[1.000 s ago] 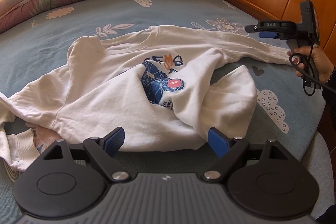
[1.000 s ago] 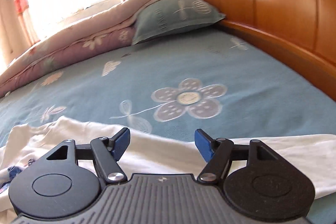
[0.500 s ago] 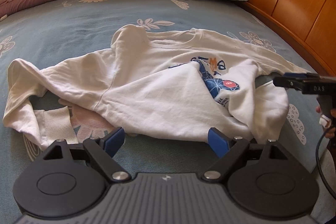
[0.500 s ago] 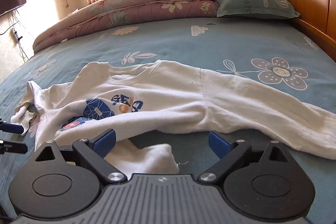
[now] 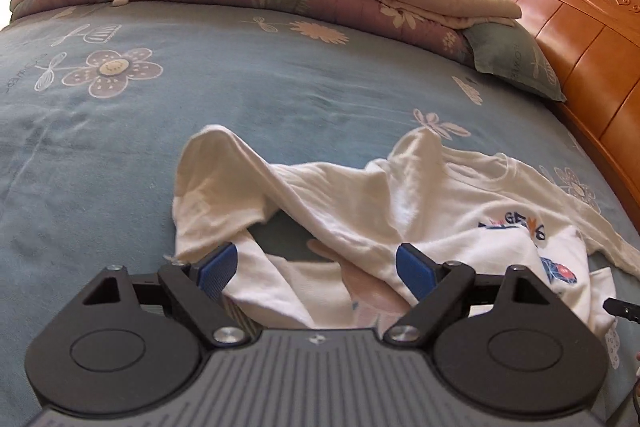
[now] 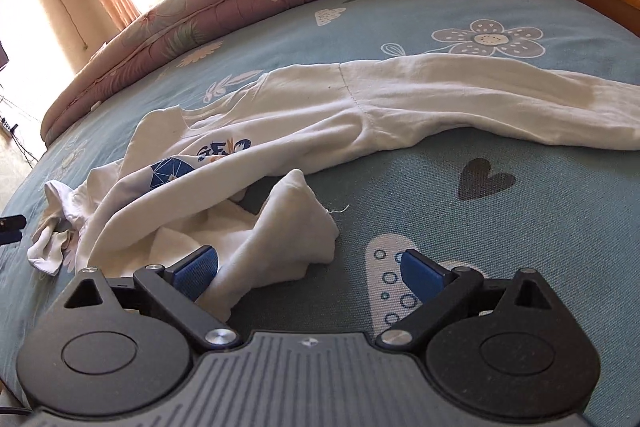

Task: Fold clothes

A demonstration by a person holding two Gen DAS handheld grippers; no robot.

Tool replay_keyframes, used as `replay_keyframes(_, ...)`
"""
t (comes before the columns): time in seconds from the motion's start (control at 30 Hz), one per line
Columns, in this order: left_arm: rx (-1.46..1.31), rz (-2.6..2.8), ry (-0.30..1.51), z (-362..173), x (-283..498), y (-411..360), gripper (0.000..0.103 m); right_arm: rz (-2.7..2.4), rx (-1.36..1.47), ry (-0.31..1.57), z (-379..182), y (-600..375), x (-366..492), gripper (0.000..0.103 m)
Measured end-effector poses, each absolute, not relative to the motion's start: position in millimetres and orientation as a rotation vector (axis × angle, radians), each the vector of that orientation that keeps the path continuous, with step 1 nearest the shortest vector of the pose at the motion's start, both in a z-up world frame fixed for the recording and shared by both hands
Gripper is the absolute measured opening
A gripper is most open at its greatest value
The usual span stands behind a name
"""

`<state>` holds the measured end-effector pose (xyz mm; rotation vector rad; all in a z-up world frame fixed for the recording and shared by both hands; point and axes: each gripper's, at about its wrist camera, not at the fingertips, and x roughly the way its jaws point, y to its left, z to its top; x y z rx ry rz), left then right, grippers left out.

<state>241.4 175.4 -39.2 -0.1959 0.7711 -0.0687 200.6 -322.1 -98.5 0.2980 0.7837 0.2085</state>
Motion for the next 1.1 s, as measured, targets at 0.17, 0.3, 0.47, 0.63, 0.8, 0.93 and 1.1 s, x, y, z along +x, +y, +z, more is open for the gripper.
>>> replay_keyframes(0.17, -0.066, 0.009, 0.752, -40.3, 285.6, 214.0, 0.084, 0.188, 0.283, 0.773, -93.9, -322.7, 200.5, 0.100)
replay_keyframes(0.3, 0.068, 0.006, 0.782, -53.9, 316.7, 233.8, 0.058, 0.160, 0.277, 0.785, -95.1, -325.5, 200.9, 0.100)
replay_keyframes(0.47, 0.109, -0.094, 0.813, -74.5, 336.3, 241.9, 0.048, 0.141, 0.264, 0.798, -95.4, -325.4, 203.6, 0.100)
replay_keyframes(0.63, 0.023, -0.186, 0.833, -84.6, 349.0, 249.2, 0.032, 0.128, 0.240, 0.805, -93.9, -319.9, 207.8, 0.100)
replay_keyframes(0.8, 0.031, -0.248, 0.802, -75.3, 335.1, 237.8, 0.012, 0.134, 0.237, 0.803, -92.9, -316.0, 206.2, 0.100)
replay_keyframes(0.93, 0.078, -0.353, 0.775, -57.6, 307.0, 208.9, 0.012, 0.140, 0.250, 0.797, -91.3, -315.5, 203.6, 0.100)
replay_keyframes(1.1, 0.156, -0.532, 0.791, -41.4, 264.0, 162.1, 0.012, 0.164, 0.254, 0.782, -85.7, -311.9, 196.9, 0.100)
